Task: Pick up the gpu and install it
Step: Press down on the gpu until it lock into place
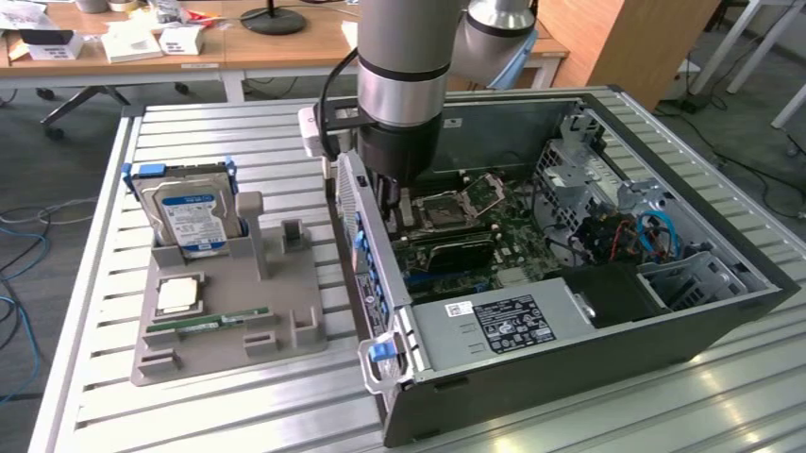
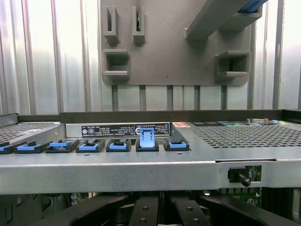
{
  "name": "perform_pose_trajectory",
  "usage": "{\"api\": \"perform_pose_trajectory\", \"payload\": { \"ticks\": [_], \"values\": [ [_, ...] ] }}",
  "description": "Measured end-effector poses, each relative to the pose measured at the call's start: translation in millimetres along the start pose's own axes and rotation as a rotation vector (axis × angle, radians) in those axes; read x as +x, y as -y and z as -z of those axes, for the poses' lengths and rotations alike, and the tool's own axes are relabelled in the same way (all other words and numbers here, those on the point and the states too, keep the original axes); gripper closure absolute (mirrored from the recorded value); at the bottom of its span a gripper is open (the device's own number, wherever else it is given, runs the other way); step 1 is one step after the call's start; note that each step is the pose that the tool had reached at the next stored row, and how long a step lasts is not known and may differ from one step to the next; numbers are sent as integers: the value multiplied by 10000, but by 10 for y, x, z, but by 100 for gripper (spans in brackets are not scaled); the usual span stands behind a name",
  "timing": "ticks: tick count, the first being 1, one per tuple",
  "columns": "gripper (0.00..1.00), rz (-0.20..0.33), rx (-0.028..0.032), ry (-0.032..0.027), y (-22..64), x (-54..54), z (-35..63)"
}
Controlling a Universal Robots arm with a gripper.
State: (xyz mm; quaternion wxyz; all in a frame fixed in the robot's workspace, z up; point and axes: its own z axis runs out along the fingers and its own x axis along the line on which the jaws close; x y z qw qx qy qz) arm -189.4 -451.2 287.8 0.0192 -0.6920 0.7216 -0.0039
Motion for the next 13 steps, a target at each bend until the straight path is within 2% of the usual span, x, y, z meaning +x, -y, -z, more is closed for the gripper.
{"api": "perform_pose_trajectory", "payload": {
  "ticks": [13],
  "values": [
    [89, 0, 0, 0, -1, 1, -24]
  ]
}}
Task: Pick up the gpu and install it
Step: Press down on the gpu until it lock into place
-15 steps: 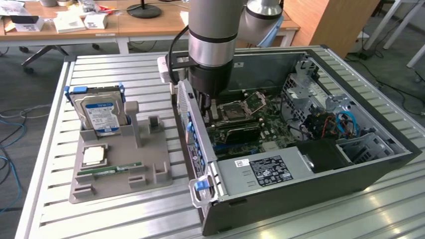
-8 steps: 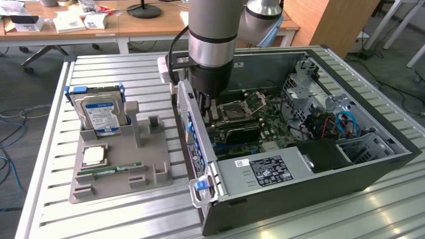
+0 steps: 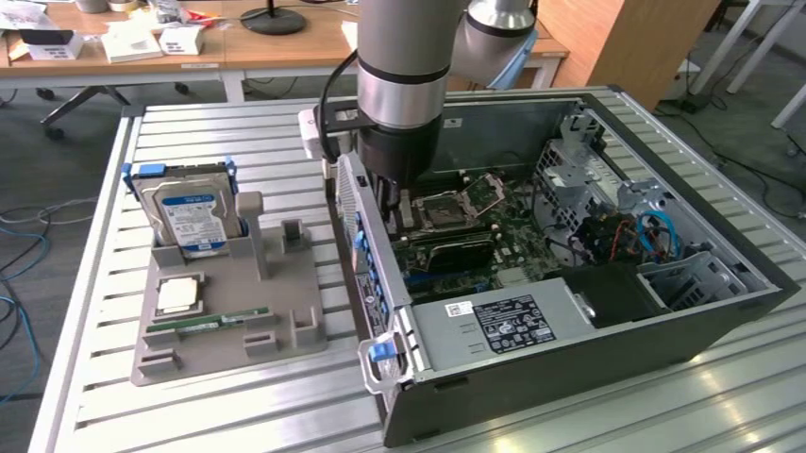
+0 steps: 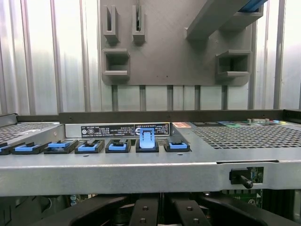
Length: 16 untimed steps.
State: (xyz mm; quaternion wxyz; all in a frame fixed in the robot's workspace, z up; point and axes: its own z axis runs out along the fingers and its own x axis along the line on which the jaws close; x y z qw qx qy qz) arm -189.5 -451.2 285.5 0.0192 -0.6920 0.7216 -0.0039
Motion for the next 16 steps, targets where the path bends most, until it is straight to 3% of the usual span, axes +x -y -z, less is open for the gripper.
{"api": "perform_pose_trajectory", "payload": {
  "ticks": [16],
  "values": [
    [89, 1, 2, 3, -9, 1, -38]
  ]
}}
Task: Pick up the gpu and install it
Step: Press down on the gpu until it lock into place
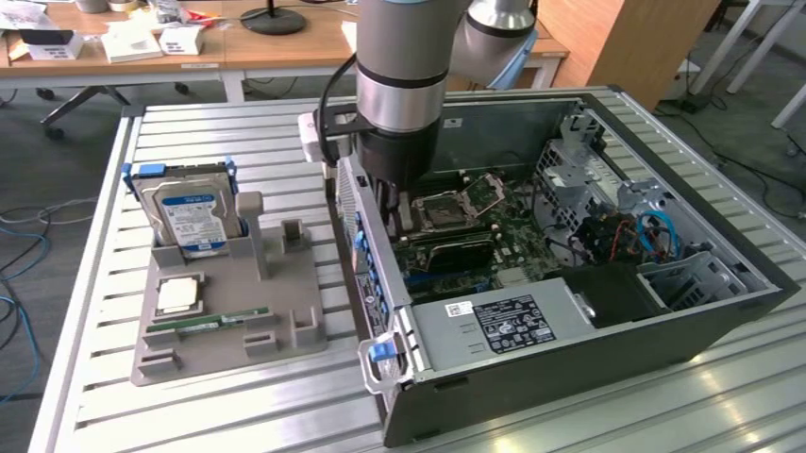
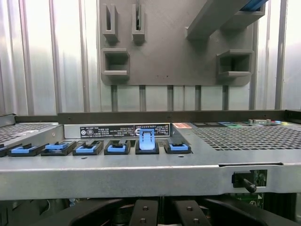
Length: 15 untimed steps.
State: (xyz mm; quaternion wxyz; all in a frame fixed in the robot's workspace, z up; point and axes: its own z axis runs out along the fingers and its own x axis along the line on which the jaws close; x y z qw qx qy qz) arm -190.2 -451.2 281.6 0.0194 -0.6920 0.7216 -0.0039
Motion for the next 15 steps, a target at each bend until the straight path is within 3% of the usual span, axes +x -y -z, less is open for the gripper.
{"api": "perform_pose_trajectory", "payload": {
  "ticks": [15],
  "values": [
    [89, -1, -2, -2, -1, 0, -13]
  ]
}}
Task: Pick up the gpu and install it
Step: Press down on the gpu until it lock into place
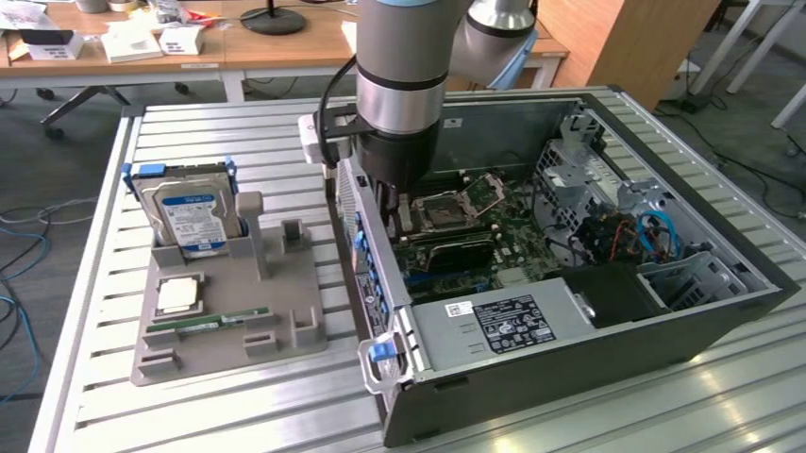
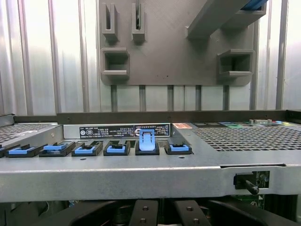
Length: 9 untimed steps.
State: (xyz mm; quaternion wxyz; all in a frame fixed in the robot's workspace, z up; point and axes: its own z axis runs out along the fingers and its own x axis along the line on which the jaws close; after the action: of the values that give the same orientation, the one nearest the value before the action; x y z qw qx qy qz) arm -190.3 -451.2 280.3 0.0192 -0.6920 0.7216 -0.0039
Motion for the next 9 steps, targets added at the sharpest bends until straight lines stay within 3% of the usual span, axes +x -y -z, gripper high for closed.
{"api": "perform_pose_trajectory", "payload": {
  "ticks": [9],
  "values": [
    [89, -2, -1, 1, 17, -1, -1]
  ]
}}
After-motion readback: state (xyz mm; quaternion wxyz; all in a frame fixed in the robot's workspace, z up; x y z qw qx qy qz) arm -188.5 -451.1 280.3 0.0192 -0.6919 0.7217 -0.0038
